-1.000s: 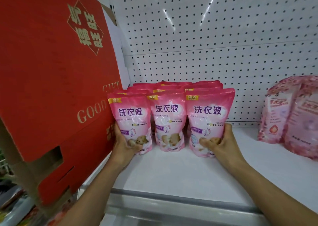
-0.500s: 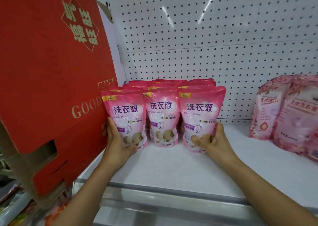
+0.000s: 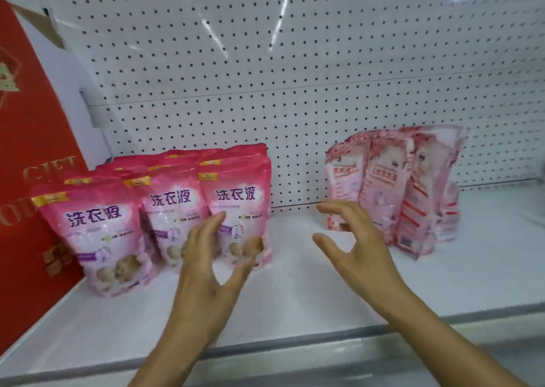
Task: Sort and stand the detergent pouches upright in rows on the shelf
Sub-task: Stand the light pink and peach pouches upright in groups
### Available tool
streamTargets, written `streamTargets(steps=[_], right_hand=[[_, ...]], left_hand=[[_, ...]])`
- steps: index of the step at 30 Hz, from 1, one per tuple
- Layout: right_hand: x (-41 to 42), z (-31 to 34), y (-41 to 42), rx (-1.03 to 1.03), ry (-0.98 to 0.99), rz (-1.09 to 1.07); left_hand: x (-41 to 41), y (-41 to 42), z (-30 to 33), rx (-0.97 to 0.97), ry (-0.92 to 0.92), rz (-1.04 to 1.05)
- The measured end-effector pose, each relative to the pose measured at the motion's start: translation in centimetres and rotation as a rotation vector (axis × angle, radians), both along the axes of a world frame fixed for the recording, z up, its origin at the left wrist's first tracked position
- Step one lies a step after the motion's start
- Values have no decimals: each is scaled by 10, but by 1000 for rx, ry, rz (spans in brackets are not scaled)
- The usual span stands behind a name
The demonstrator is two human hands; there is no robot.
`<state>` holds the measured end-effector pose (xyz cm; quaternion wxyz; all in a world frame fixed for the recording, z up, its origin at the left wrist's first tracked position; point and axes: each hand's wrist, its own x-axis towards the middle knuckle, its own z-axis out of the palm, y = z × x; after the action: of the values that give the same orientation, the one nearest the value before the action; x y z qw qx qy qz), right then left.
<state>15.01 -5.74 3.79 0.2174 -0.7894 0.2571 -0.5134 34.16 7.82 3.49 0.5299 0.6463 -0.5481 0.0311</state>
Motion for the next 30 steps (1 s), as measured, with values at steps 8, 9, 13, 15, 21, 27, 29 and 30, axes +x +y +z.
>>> streamTargets(steps=[8, 9, 13, 15, 21, 27, 29, 30], right_hand=[[-128, -4, -60, -4, -234, -284], [-139, -3, -71, 24, -231, -298], [-169, 1, -111, 232, -82, -199], [-177, 1, -126, 323, -15, -116], [-195, -7, -159, 395, 90, 49], [-228, -14, -171, 390, 28, 82], [-239, -16, -176, 389, -4, 45], [-245, -16, -178, 389, -20, 13]], left_hand=[[-89, -151, 10, 261, 366, -262], [-91, -171, 13, 270, 421, -243], [-100, -232, 16, 353, 496, -231], [-110, -246, 13, 367, 537, -290], [-153, -253, 9, 385, 509, -391], [-224, -268, 1, 368, 365, -421], [-242, -280, 3, 377, 294, -434], [-249, -285, 4, 379, 283, -455]])
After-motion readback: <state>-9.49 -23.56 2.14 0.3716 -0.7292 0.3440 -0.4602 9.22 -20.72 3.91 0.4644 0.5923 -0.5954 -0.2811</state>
